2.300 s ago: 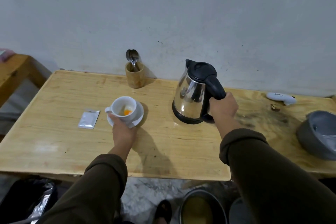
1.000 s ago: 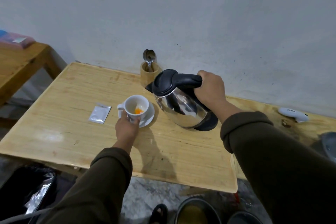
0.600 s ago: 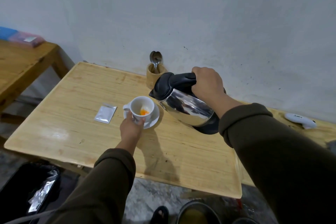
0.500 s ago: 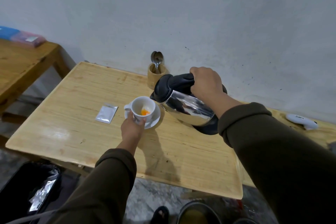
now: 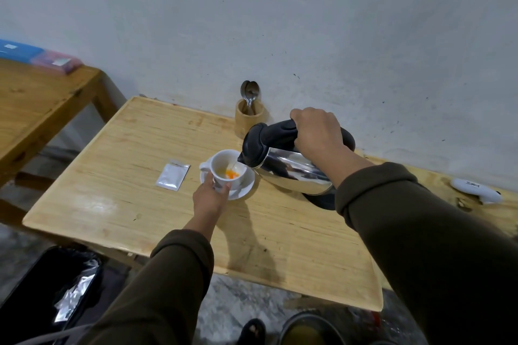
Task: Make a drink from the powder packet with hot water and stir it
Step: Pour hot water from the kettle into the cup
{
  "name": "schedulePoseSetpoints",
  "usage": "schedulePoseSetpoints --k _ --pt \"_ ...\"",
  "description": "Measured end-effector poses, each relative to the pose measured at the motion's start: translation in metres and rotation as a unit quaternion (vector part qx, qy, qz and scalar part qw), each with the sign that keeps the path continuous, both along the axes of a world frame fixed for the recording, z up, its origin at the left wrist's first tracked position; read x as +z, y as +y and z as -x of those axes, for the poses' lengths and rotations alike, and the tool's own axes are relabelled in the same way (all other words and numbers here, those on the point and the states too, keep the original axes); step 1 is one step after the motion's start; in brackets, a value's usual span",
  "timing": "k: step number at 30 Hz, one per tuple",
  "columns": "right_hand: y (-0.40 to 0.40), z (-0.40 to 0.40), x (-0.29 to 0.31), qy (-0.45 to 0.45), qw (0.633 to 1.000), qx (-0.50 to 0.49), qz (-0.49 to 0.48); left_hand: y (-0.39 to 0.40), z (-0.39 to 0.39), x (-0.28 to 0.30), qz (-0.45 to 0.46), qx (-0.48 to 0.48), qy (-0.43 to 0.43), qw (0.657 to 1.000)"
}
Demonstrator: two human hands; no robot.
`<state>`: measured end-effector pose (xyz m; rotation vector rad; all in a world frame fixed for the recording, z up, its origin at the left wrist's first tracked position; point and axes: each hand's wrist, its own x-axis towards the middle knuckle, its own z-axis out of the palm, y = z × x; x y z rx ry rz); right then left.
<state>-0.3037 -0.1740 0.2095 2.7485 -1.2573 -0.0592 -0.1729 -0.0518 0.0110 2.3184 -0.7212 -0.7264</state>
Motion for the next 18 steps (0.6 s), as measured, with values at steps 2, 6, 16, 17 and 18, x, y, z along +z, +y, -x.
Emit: schedulePoseSetpoints --k 2,6,16,17,18 --pt "0.0005 -0.0005 0.0005 0.002 1.0 0.002 0.004 0.0 -0.0001 0.0015 -0.003 -0.005 -0.001 1.0" --pt "0.0003 -0.0019 -0.0008 0.004 1.0 0.004 0.008 -0.0003 -0.0002 0.0026 -0.003 -0.004 0.0 1.0" --pt "-0.0025 -0.0059 -0.007 0.003 1.0 0.002 0.027 0.0005 0.0015 0.0056 0.007 0.015 0.025 1.0" --pt "-0.0027 -0.0059 -0.007 0.002 1.0 0.002 0.028 0.0005 0.0014 0.0058 0.008 0.017 0.029 0.999" --pt "-0.0029 -0.0059 -0.0072 0.001 1.0 0.002 0.03 0.0003 0.0013 0.0058 0.009 0.018 0.031 0.999"
